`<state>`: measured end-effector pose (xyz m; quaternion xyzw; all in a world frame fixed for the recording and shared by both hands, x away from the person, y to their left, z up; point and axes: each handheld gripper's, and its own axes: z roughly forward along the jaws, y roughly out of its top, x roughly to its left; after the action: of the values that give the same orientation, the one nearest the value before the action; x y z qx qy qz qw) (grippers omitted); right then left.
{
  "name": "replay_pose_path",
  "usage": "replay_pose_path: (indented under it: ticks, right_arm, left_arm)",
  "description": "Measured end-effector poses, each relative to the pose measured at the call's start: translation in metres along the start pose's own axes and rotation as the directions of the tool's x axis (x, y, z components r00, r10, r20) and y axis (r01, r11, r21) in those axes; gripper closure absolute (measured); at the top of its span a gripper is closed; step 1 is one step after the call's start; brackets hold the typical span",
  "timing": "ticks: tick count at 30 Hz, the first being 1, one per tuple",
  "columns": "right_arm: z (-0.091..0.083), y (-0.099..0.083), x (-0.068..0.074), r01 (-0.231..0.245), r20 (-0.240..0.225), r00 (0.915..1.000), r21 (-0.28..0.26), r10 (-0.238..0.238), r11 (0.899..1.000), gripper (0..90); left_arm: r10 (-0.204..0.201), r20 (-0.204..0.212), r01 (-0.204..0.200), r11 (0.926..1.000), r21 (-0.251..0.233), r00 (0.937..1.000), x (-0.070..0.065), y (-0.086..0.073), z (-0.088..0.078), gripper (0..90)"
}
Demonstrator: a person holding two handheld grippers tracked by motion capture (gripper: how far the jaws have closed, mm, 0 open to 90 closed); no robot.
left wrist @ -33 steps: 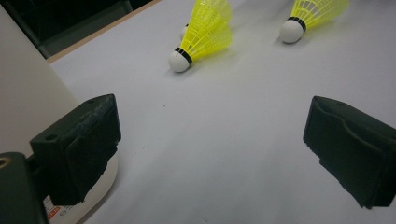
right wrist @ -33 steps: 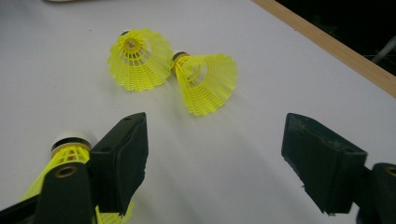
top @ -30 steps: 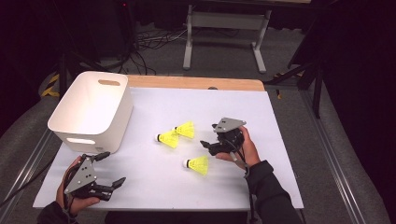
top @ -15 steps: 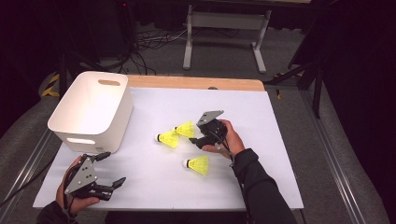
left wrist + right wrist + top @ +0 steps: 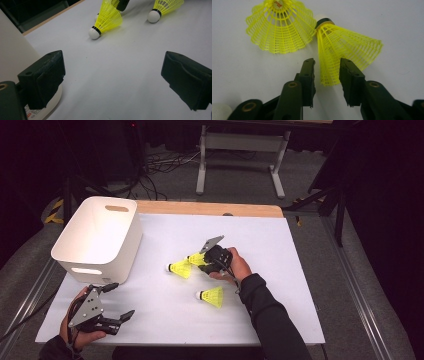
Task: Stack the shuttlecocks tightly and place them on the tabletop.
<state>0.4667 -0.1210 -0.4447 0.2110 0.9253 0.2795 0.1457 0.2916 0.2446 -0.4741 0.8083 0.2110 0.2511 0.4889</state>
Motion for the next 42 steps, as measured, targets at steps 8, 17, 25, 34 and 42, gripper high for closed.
replay_pose_path:
  ticks: [8, 17, 25, 34, 42]
  right_arm:
    - [0.003, 0.0, -0.001, -0.011, 0.019, 0.9998, 0.004, 0.011, 1.0, 88.2]
    - [-0.014, -0.003, -0.004, -0.028, 0.029, 0.9992, -0.038, 0.029, 0.999, 89.6]
    - [-0.032, -0.01, 0.001, -0.021, 0.025, 0.9994, -0.064, 0.023, 0.998, 89.7]
    - [-0.05, -0.021, 0.005, -0.003, -0.009, 1.0, -0.078, 0.002, 0.997, 89.6]
    - [-0.06, -0.025, 0.014, 0.027, -0.034, 0.9989, -0.096, -0.031, 0.995, 89.6]
  left_arm:
    - [0.001, 0.005, -0.001, 1.0, 0.002, 1.0, 0.0, 0.0, 0.0, 5.9]
    - [0.005, 0.003, -0.005, 1.0, 0.008, 1.0, -0.001, 0.0, 0.002, 5.8]
    - [0.006, 0.0, -0.006, 1.0, 0.007, 1.0, -0.001, 0.0, 0.002, 5.8]
    - [0.005, 0.003, -0.005, 1.0, -0.004, 1.0, -0.001, 0.0, 0.001, 5.7]
    - [0.003, 0.006, -0.003, 1.0, 0.0, 1.0, -0.001, 0.0, 0.002, 5.6]
